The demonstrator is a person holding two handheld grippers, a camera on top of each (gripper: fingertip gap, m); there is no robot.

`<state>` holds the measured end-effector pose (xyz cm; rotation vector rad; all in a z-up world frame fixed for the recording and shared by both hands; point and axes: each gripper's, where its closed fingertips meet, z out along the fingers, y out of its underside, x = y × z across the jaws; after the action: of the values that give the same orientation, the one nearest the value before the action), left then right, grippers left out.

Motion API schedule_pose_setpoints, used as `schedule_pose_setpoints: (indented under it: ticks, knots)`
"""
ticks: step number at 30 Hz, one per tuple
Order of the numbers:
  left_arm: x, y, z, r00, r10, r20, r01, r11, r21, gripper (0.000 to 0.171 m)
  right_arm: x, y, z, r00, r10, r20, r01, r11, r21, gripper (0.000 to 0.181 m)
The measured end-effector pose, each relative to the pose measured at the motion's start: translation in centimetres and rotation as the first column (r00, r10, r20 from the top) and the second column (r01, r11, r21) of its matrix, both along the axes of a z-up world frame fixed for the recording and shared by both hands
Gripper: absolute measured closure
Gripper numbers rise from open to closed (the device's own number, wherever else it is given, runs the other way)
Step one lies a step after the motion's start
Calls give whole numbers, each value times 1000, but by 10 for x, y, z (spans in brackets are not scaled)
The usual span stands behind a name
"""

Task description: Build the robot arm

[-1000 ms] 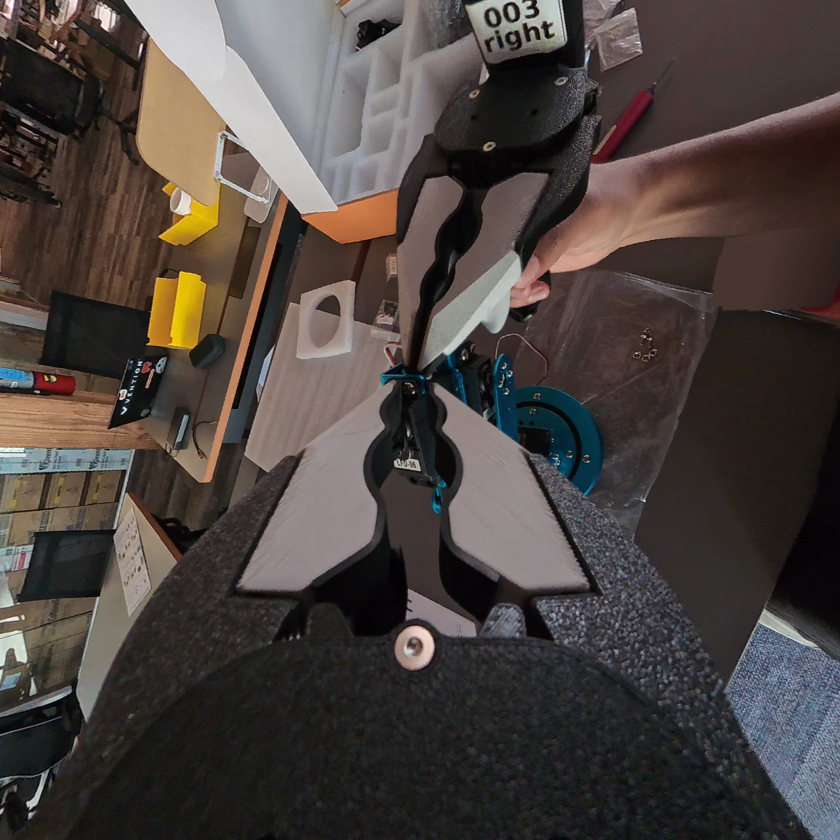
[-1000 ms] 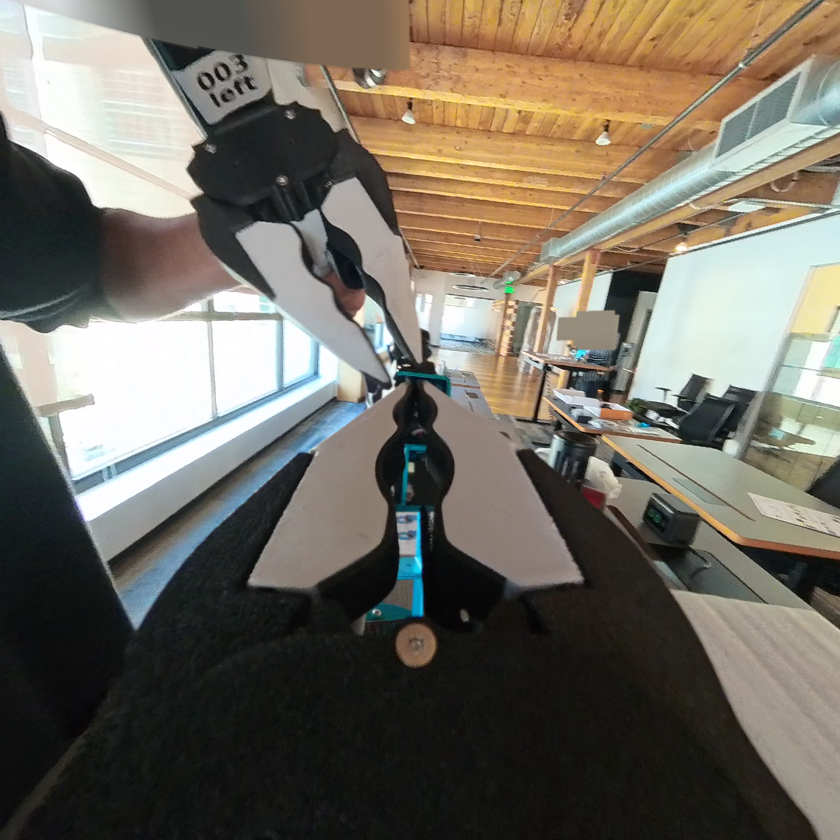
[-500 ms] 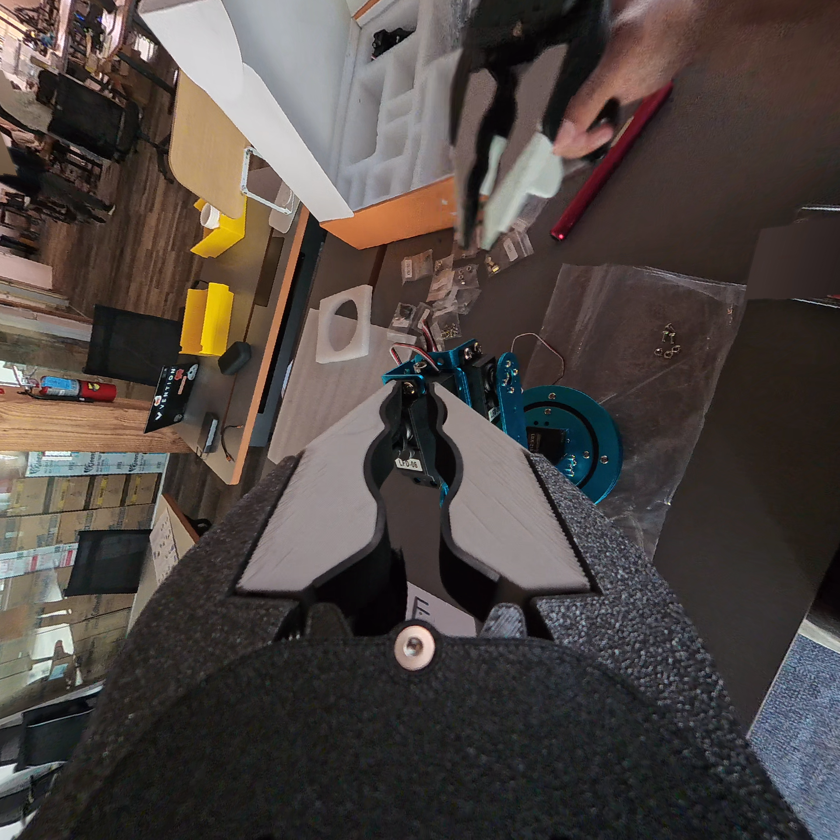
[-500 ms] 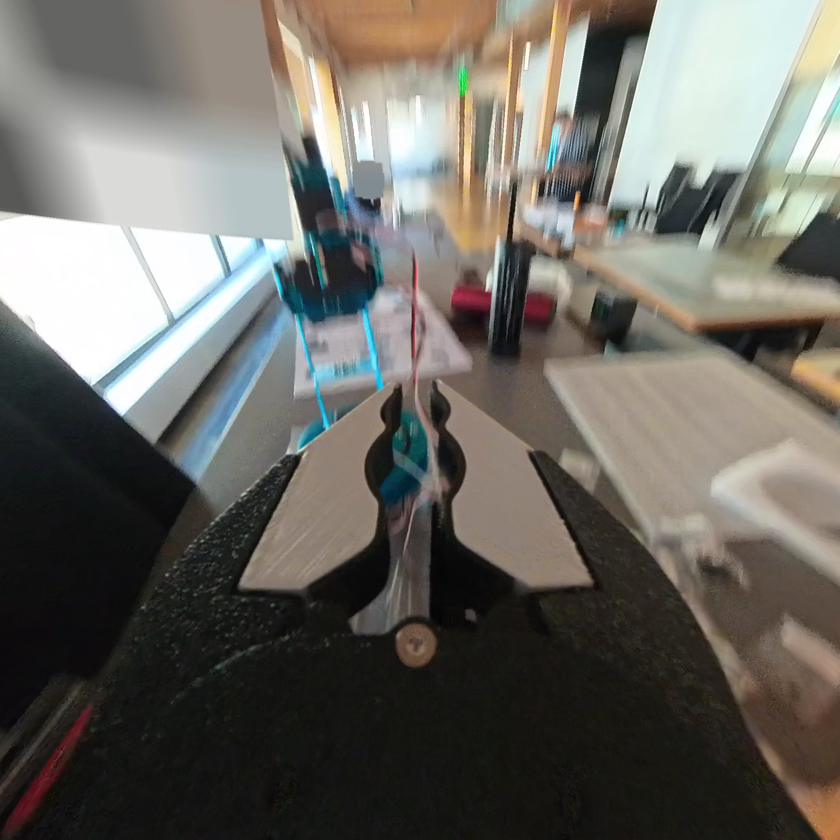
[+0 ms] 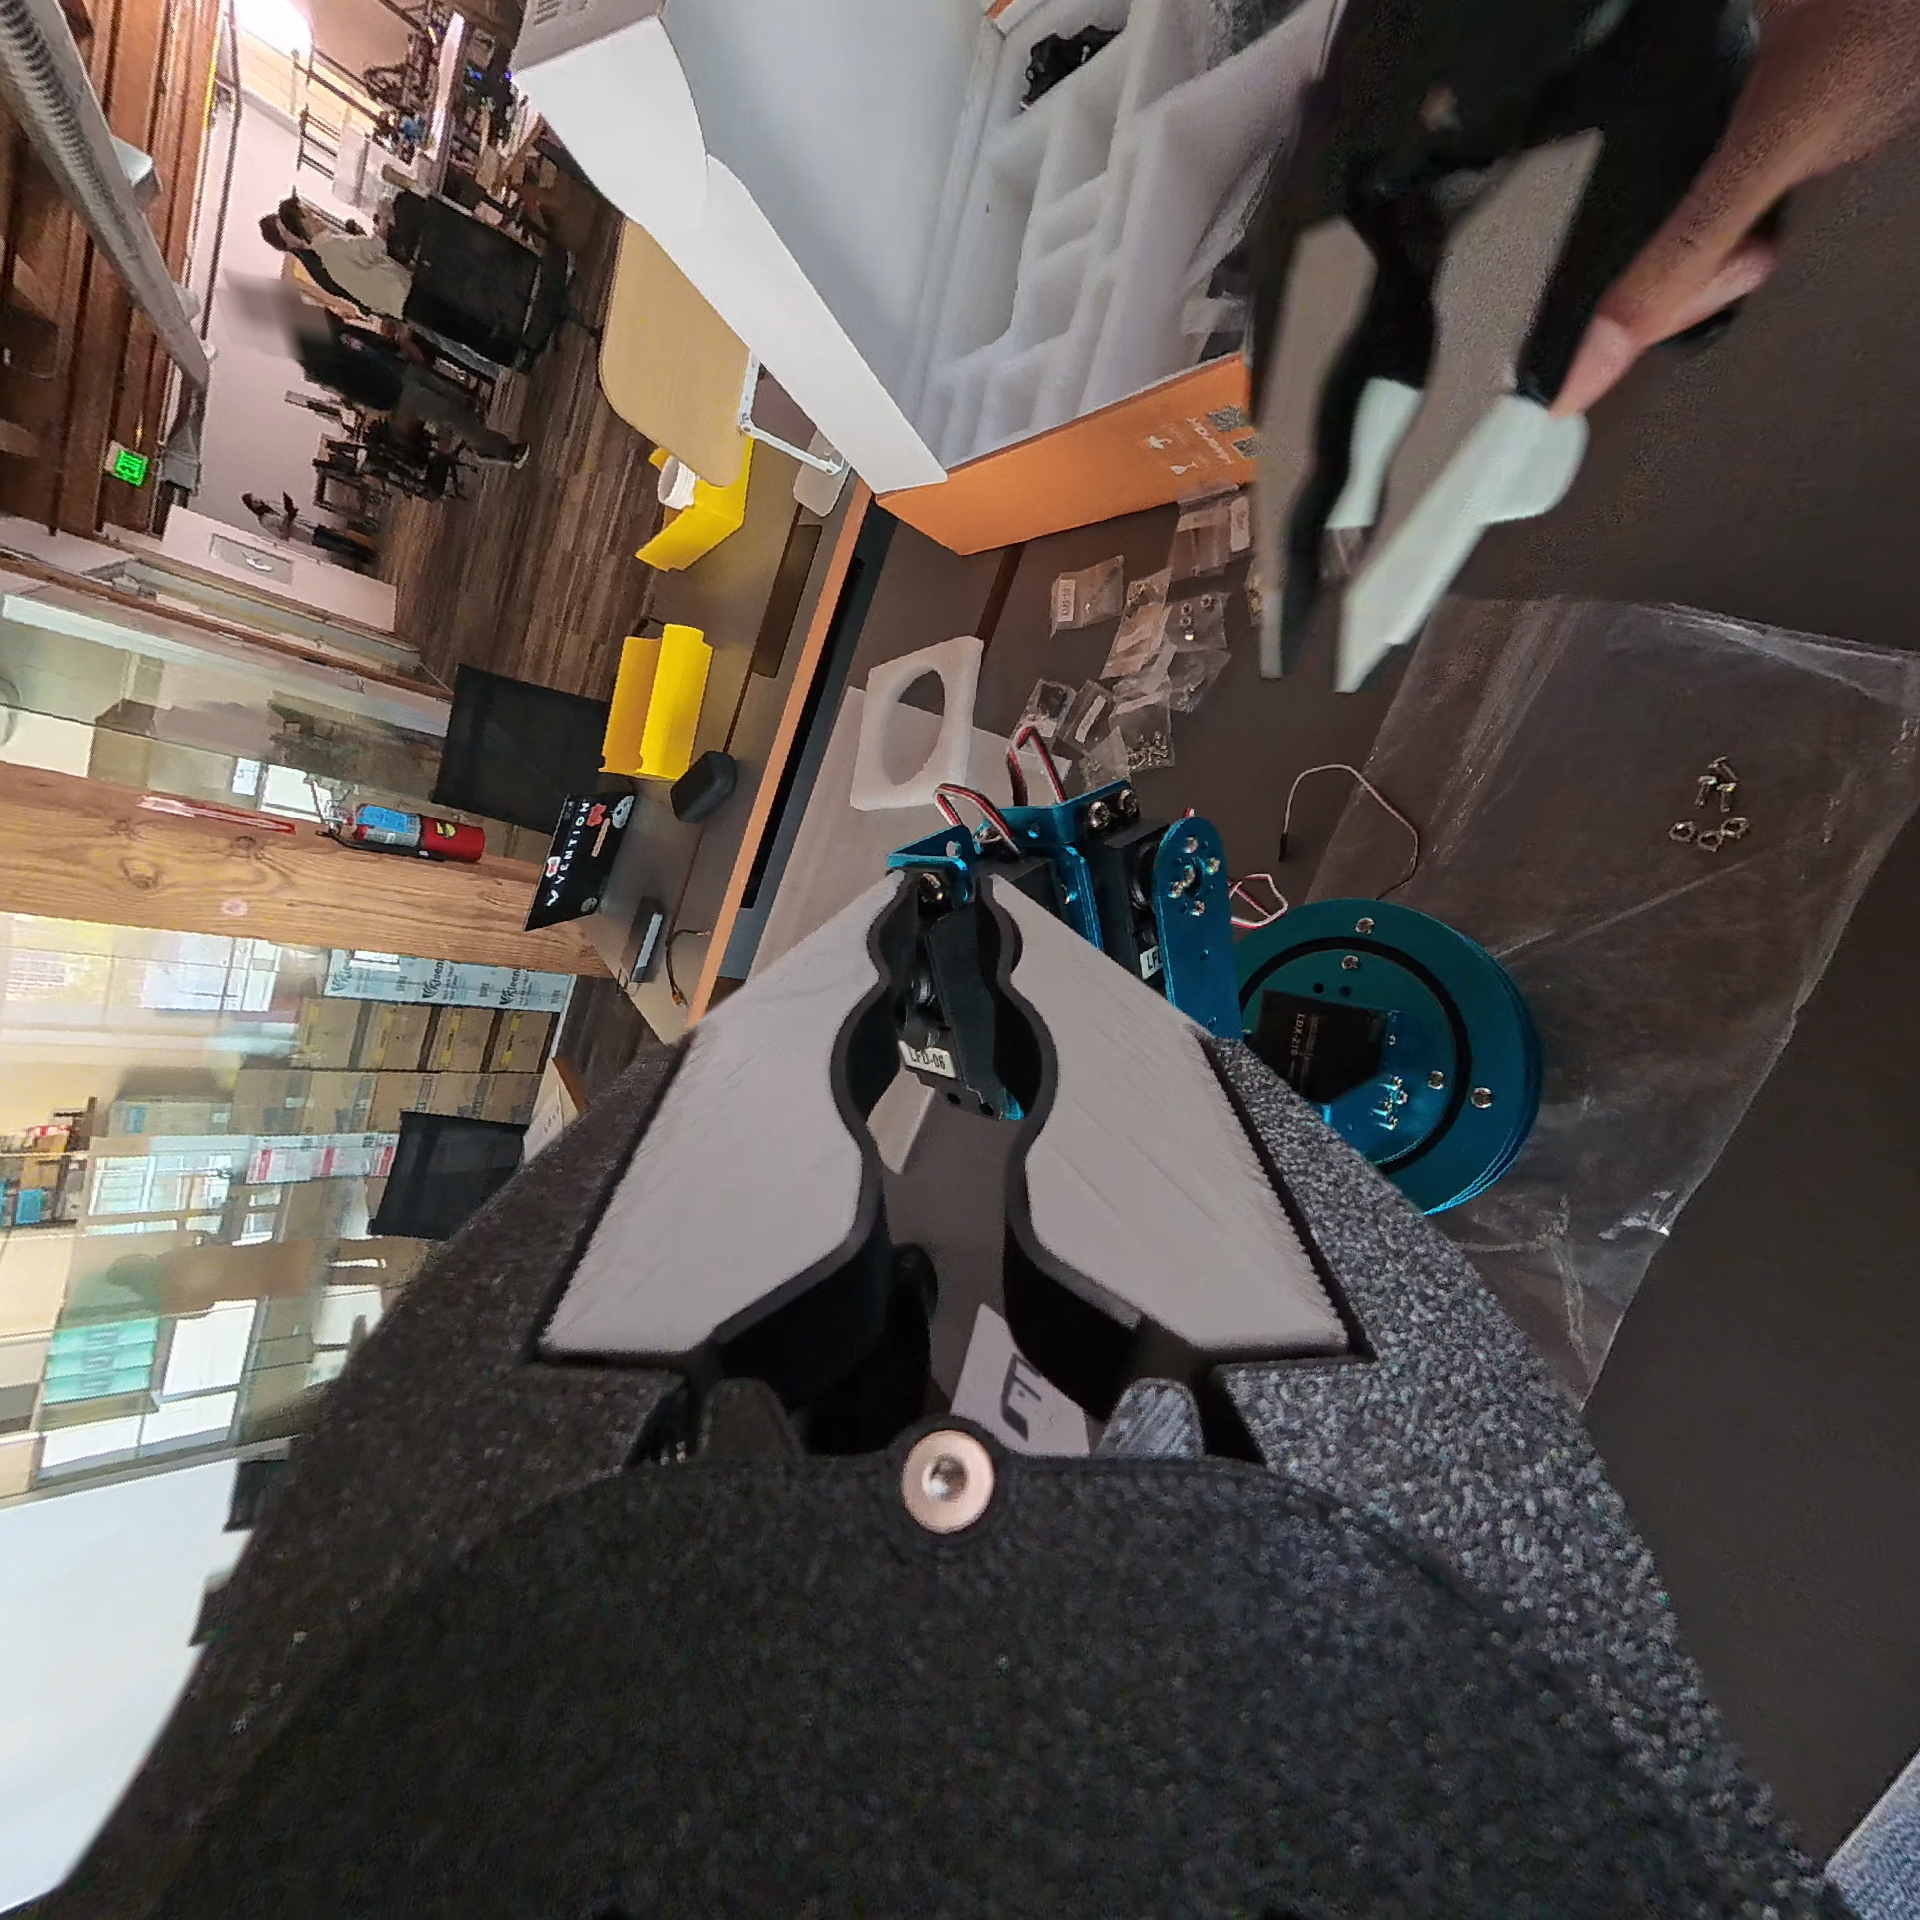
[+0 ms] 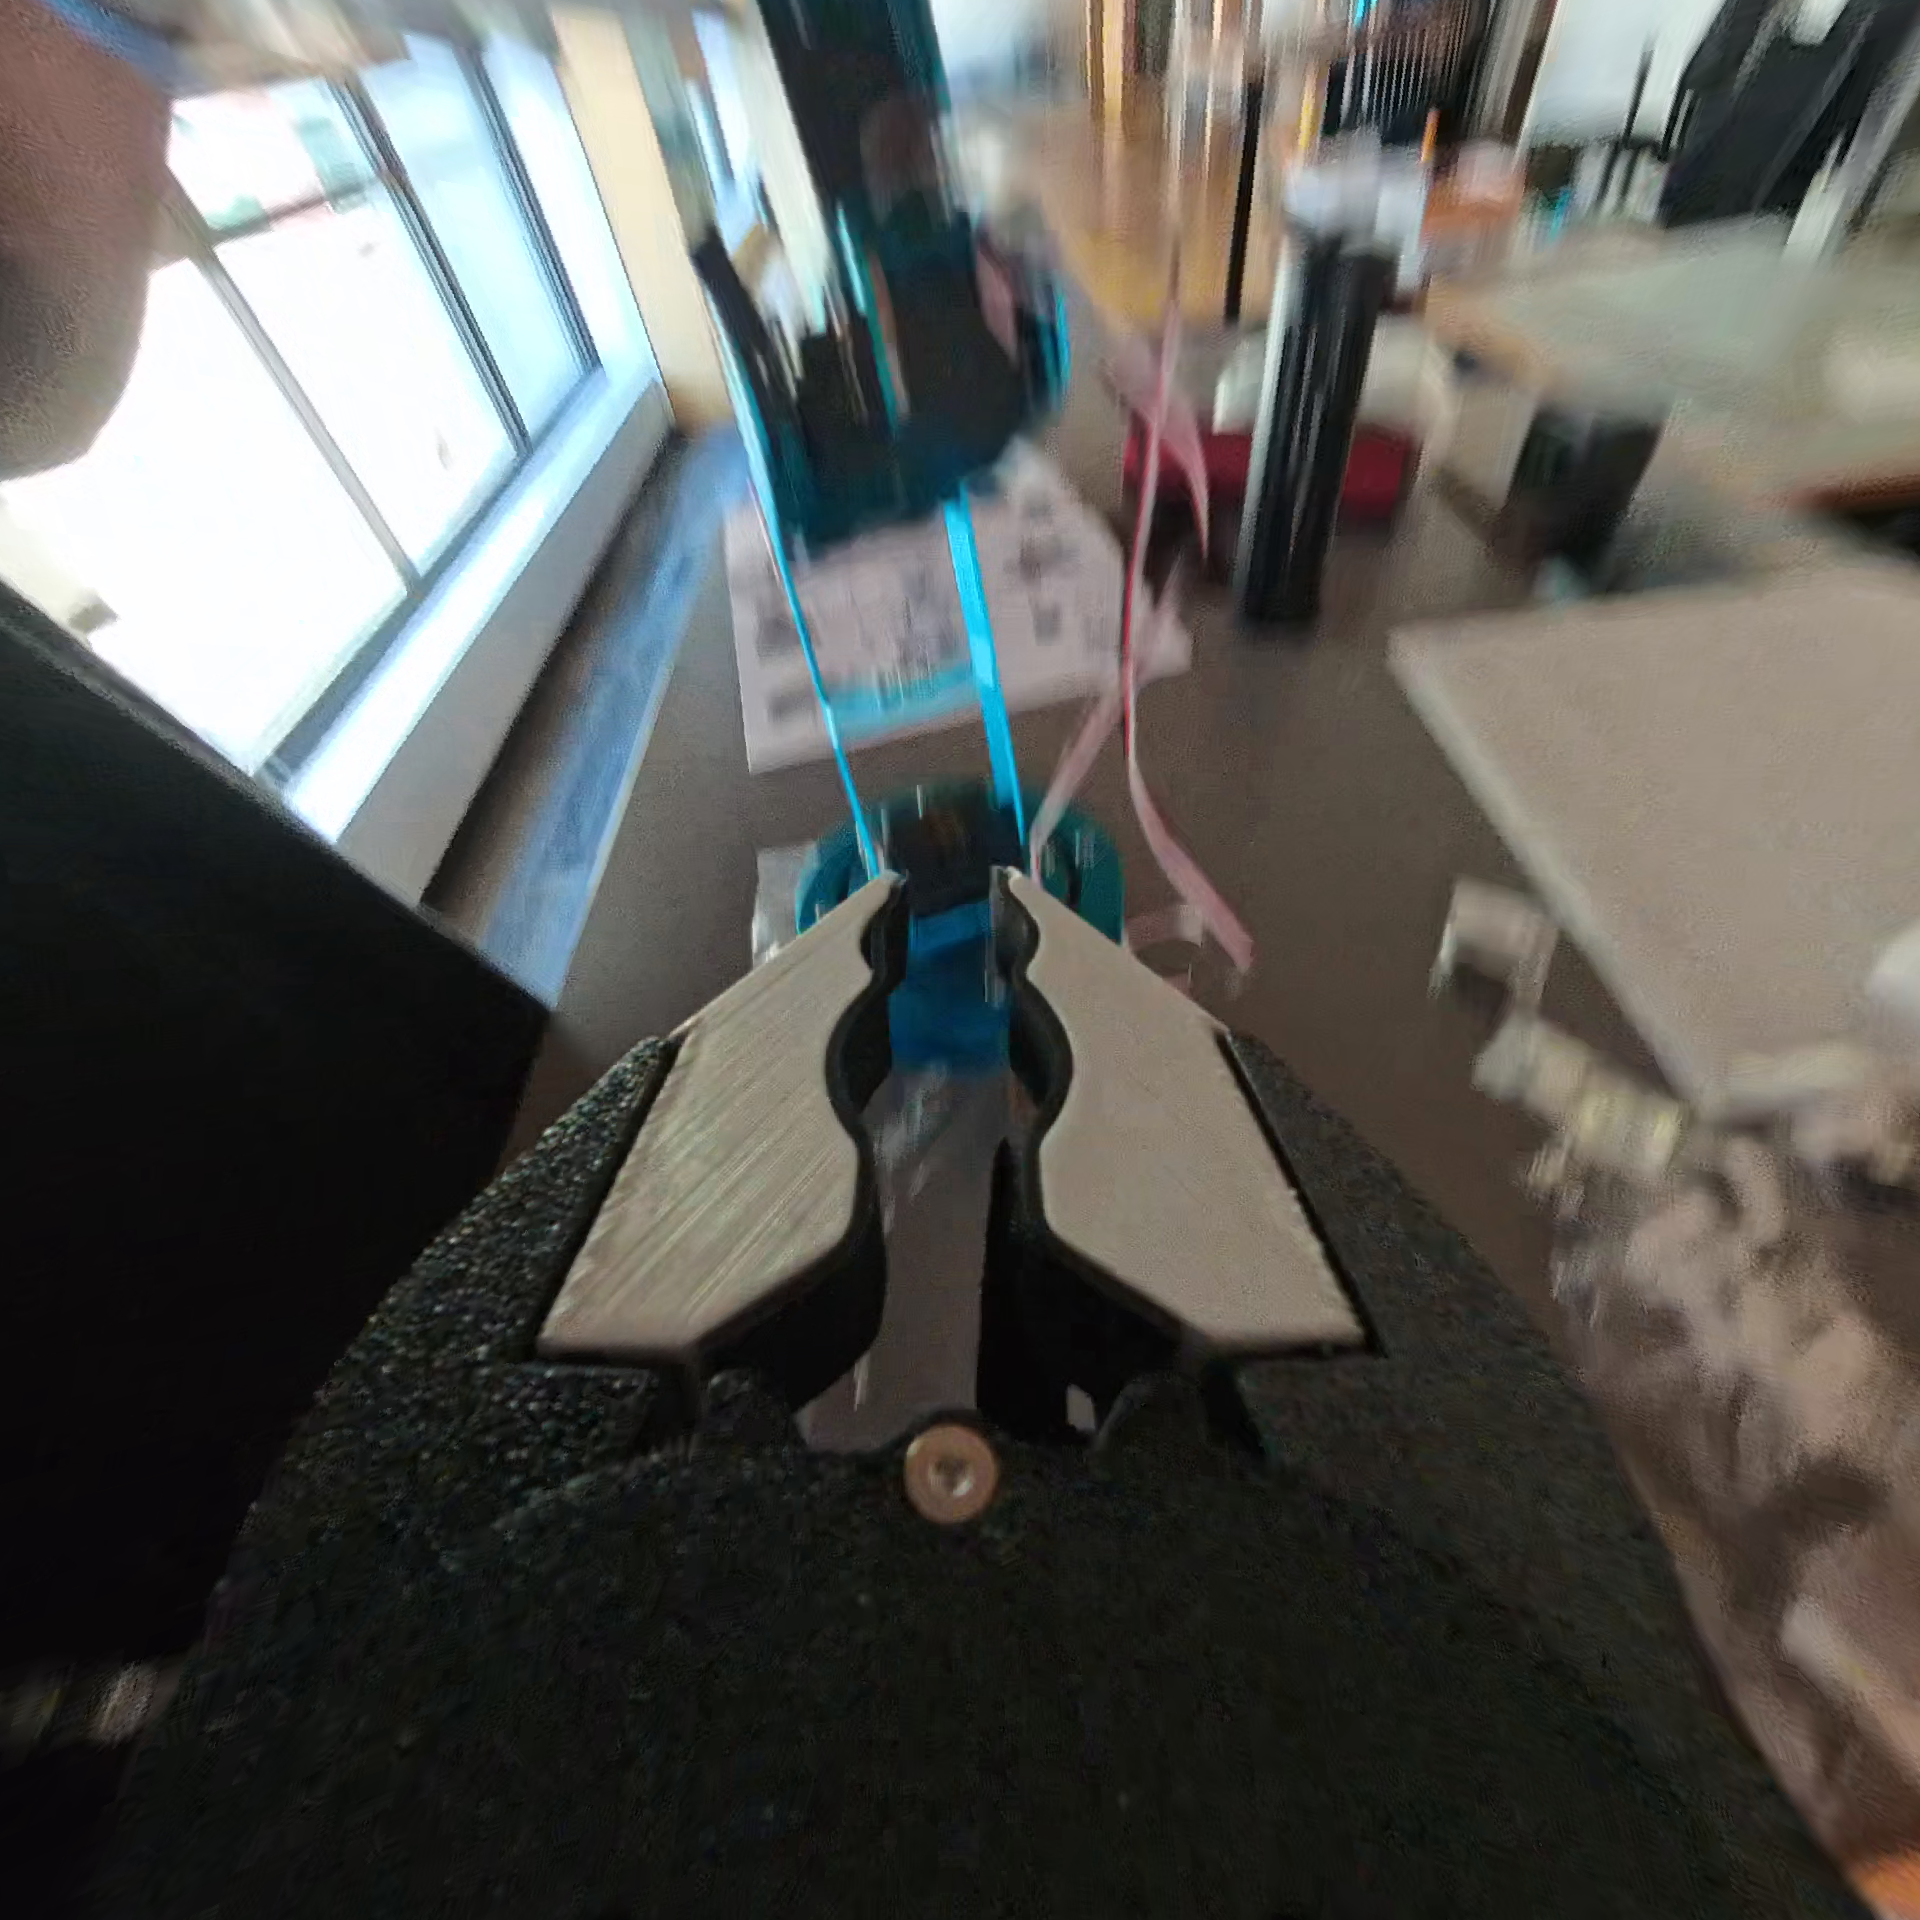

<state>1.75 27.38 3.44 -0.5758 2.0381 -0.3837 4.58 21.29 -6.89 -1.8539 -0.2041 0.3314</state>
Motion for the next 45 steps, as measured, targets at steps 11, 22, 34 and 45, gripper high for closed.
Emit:
schedule_pose_setpoints:
  ticks: [11,22,34,45]
  knots:
    - [1,-1,0,1000,-4,3,5,998,-59,162,-22,52,89,961,115,253,-143,985,95,143]
    - [2,-1,0,999,-19,30,21,998,-63,162,8,72,96,894,369,253,-321,923,-212,165]
    - [2,-1,0,999,-31,36,33,998,-57,162,-4,64,90,867,489,96,-445,846,-293,168]
    - [1,0,0,999,-40,31,41,997,-60,162,-1,70,98,857,495,140,-434,842,-320,171]
